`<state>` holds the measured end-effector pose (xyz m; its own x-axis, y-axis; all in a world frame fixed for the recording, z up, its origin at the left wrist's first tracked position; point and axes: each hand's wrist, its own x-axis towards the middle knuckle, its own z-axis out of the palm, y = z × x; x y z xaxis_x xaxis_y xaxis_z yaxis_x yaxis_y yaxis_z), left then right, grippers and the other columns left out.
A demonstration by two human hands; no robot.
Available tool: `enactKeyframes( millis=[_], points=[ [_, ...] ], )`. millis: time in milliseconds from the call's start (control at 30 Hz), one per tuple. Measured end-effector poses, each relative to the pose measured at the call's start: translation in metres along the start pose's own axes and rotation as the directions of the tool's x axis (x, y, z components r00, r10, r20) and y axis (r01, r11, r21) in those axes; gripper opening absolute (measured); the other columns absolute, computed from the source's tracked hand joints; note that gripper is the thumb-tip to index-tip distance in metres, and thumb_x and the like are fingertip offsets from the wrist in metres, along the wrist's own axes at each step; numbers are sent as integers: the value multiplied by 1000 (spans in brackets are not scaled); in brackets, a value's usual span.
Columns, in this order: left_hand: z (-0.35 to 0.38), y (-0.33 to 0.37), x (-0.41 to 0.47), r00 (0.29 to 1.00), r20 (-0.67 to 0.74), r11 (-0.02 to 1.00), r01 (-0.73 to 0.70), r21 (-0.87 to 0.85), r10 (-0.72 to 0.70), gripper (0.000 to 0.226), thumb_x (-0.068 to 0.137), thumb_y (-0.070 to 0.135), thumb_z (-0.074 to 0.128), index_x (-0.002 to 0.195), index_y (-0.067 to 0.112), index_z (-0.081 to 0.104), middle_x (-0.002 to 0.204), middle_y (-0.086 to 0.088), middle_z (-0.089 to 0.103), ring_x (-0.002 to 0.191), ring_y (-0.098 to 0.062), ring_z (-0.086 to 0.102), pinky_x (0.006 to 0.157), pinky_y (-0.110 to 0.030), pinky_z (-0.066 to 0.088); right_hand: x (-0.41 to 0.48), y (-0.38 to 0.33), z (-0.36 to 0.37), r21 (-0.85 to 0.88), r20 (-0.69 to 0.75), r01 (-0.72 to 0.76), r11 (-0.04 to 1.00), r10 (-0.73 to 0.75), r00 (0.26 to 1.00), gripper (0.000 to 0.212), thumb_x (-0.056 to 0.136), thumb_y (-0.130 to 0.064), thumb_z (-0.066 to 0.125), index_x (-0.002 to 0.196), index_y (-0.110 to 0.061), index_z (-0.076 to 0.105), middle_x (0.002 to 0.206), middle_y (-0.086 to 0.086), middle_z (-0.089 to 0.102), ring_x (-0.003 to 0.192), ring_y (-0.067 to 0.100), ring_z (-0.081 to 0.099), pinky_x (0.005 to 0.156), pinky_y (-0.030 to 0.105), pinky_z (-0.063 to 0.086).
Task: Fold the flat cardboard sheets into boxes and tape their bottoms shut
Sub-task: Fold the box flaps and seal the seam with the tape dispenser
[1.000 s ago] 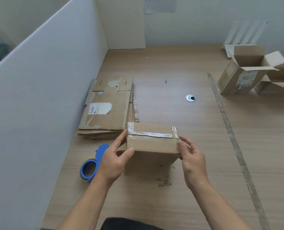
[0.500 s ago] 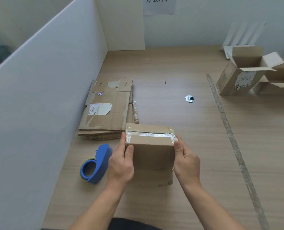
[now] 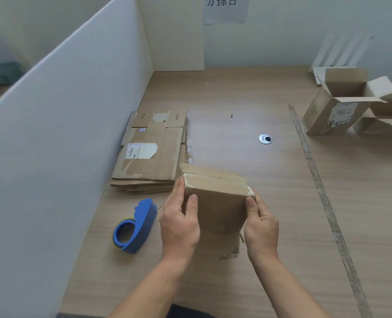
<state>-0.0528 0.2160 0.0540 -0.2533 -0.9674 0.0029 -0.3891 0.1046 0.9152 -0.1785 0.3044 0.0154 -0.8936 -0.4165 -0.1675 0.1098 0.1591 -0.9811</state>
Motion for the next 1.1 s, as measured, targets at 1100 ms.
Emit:
enactKeyframes(
  millis=[1100],
  points=[
    [-32,-20,28,962,268,963,23,-268,52,56,91,18,65,142,29,47,130,17,62,118,6,58,92,-16,50,23,-12,-7,-57,334,-6,998,25,942,74,81,-43,71,146,-44,37,132,-9,59,118,7,60,100,37,51]
  ],
)
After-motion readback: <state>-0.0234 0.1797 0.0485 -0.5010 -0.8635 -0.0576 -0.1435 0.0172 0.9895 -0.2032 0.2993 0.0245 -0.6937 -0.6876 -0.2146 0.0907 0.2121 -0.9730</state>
